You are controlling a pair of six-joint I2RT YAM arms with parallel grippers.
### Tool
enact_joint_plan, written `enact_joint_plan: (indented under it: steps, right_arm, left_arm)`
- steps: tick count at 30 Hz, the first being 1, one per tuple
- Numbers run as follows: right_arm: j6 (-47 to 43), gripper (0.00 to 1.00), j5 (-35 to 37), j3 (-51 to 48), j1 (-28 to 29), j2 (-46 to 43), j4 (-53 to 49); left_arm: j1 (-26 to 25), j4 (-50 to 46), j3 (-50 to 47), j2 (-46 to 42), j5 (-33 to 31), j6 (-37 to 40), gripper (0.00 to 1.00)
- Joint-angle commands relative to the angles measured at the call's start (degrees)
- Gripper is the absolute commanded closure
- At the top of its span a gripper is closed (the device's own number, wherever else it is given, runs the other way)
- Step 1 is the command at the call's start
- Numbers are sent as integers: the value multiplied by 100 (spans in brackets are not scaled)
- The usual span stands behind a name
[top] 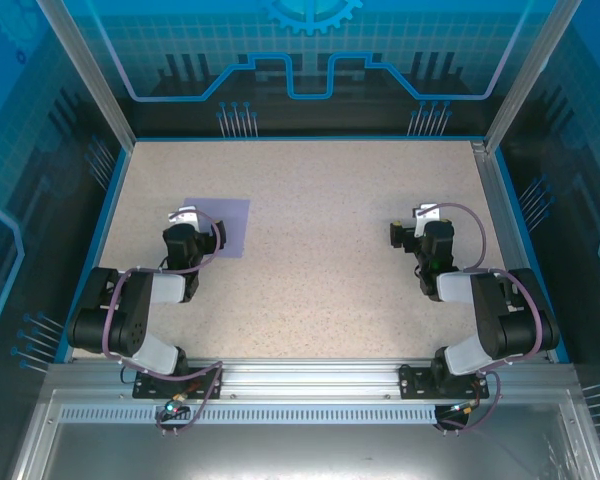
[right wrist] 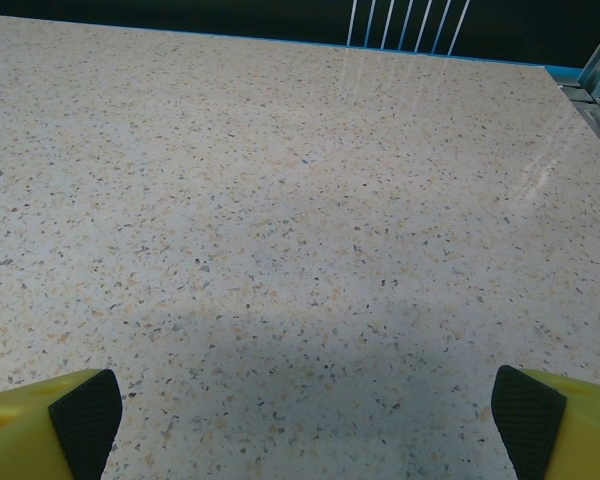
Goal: Fold a paper plane with a square sheet of paper (pick it up from the middle)
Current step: Move the square sheet of paper to the center of the table.
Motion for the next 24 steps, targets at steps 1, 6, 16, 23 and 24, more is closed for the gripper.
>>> enact_joint_plan:
  steps: [1, 6, 16, 23, 24]
  right_arm:
    - [-42, 1, -73, 40, -6, -9, 123]
    - [-330, 1, -737, 112, 0, -93, -91]
    - [335, 1, -412, 750, 77, -1269, -2504]
    - [1342, 1, -1306, 1807, 157, -2287, -5221]
    - [1684, 1, -1379, 1824, 166, -2415, -5306]
  left_arm:
    - [20, 57, 96, -26, 318, 194, 1]
    - [23, 56, 94, -29, 646, 336, 1]
    - [24, -2188, 395, -1663, 168, -510, 1]
    - [105, -4466, 1068, -2756, -11, -1846, 1]
    - [105, -4477, 1097, -2798, 357, -1782, 1]
